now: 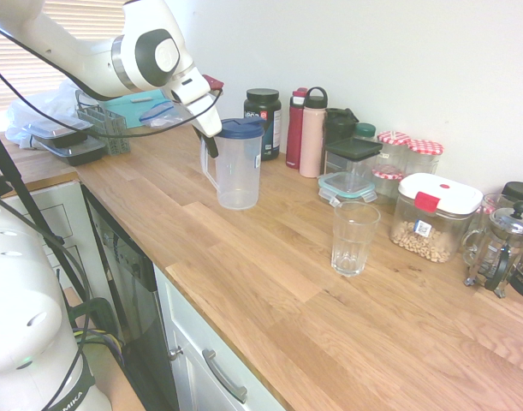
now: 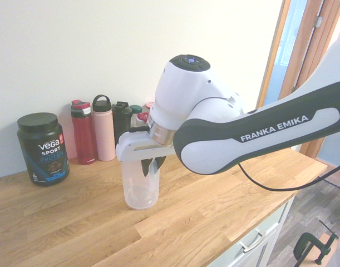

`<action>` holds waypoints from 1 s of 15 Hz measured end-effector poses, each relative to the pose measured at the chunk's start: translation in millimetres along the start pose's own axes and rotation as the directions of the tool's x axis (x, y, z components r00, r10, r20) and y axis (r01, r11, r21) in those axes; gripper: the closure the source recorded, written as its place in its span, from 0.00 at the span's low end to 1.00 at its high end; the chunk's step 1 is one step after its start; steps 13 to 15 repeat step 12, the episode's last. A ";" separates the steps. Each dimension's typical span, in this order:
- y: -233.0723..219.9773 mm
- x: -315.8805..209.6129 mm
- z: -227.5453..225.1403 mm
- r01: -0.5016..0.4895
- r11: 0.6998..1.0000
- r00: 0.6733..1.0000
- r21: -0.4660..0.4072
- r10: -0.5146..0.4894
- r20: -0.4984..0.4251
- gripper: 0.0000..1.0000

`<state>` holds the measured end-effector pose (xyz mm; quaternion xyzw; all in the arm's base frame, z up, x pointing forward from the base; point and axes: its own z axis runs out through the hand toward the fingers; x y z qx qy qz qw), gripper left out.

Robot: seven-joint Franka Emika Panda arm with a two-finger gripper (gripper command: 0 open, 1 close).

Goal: Pour me some water

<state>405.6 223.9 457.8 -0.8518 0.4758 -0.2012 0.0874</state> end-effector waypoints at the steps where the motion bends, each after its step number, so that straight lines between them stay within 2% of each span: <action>1: 0.0 0.3 -0.6 0.001 1.000 1.000 0.001 -0.001 -0.001 0.00; 5: 4.0 0.7 -2.8 0.014 0.999 1.000 -0.028 -0.014 0.003 0.00; 7: 14.8 -15.6 -10.1 0.071 0.994 0.997 -0.087 -0.068 0.041 0.00; 9: 30.5 -27.2 -29.4 0.153 0.984 0.983 -0.090 -0.142 0.114 0.00; 12: 75.7 9.4 -63.8 0.232 0.959 0.966 -0.161 -0.207 0.156 0.00; 15: 75.7 9.4 -63.8 0.232 0.959 0.966 -0.161 -0.207 0.156 0.00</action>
